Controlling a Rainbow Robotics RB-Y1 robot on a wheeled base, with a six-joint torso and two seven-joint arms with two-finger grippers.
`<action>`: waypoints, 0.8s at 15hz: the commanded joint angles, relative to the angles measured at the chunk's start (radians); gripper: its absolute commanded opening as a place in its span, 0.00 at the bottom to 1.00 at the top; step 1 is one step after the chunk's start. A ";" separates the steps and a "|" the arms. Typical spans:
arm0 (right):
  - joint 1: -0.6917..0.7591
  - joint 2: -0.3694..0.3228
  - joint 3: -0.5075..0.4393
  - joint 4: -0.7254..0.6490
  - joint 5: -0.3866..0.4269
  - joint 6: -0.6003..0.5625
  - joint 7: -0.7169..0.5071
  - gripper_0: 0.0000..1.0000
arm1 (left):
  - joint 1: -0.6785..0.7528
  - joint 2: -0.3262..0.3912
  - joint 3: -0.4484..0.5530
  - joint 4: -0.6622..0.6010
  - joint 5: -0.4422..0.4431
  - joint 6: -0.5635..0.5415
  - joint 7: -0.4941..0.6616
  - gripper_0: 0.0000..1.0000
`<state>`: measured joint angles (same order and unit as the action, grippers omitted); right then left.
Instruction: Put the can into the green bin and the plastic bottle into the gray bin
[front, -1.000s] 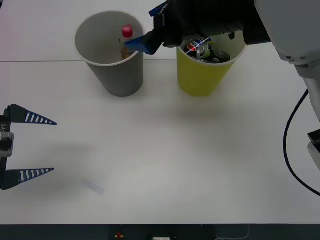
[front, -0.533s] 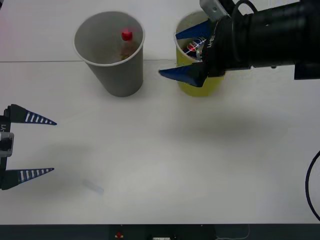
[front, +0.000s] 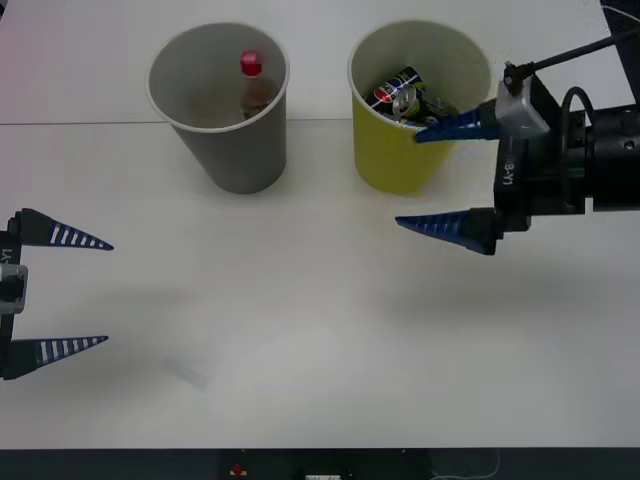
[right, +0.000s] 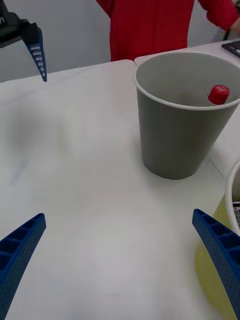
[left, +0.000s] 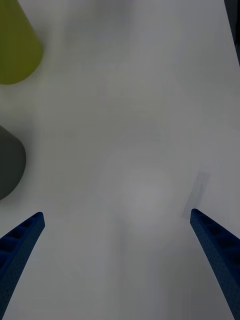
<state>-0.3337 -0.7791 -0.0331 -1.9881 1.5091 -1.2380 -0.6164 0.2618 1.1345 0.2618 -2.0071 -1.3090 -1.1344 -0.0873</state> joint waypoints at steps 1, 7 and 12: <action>0.081 -0.026 -0.042 -0.001 -0.027 -0.024 0.090 1.00 | 0.000 0.000 0.000 0.000 0.000 0.000 0.000 1.00; 0.252 -0.080 -0.114 -0.001 -0.125 -0.035 0.264 1.00 | 0.000 0.000 0.000 0.000 0.000 0.000 0.000 1.00; 0.367 -0.081 -0.183 0.000 -0.158 -0.057 0.397 1.00 | 0.000 0.000 0.000 0.000 0.000 0.000 0.000 1.00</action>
<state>0.0196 -0.8606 -0.2091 -1.9894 1.3548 -1.2930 -0.2363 0.2618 1.1345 0.2618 -2.0071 -1.3090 -1.1344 -0.0873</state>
